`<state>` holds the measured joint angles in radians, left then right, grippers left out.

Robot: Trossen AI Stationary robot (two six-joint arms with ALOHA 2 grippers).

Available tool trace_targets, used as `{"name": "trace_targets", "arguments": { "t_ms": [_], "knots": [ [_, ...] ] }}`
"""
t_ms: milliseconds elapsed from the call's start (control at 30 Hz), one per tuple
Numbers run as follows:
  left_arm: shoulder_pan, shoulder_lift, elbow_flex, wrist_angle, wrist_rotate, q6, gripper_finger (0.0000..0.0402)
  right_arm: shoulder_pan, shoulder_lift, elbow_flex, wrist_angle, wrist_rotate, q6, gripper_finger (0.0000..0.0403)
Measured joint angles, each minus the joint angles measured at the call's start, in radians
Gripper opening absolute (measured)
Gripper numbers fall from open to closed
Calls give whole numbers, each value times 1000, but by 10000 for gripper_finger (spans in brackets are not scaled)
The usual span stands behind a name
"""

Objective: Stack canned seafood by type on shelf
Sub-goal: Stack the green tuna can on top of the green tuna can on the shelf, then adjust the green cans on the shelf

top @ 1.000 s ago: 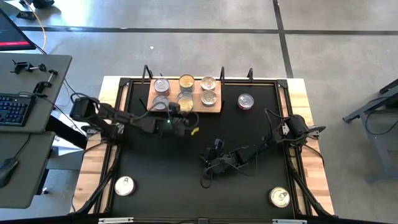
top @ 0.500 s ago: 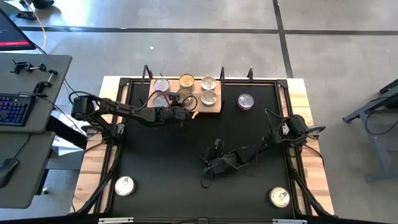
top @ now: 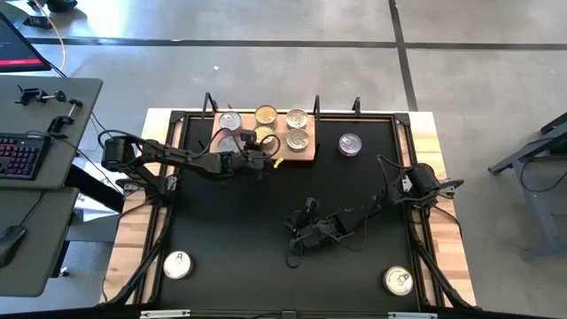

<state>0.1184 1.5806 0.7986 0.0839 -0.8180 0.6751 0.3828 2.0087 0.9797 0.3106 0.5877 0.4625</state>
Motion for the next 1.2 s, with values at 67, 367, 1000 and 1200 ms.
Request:
{"name": "trace_targets", "arguments": {
  "t_ms": [67, 367, 1000, 1200],
  "knots": [
    [0, 0, 0, 8, 3, -9, 7, 0, 0, 0, 0, 0, 0, 70],
    [0, 0, 0, 21, -42, -30, 77, 0, 0, 0, 0, 0, 0, 70],
    [351, 52, 259, -84, 436, -332, 5, -2, 0, 0, 9, 5, 6, 70],
    [397, 98, 259, -120, 471, -335, 3, -2, 0, 0, 9, 6, 7, 70]
  ]
}}
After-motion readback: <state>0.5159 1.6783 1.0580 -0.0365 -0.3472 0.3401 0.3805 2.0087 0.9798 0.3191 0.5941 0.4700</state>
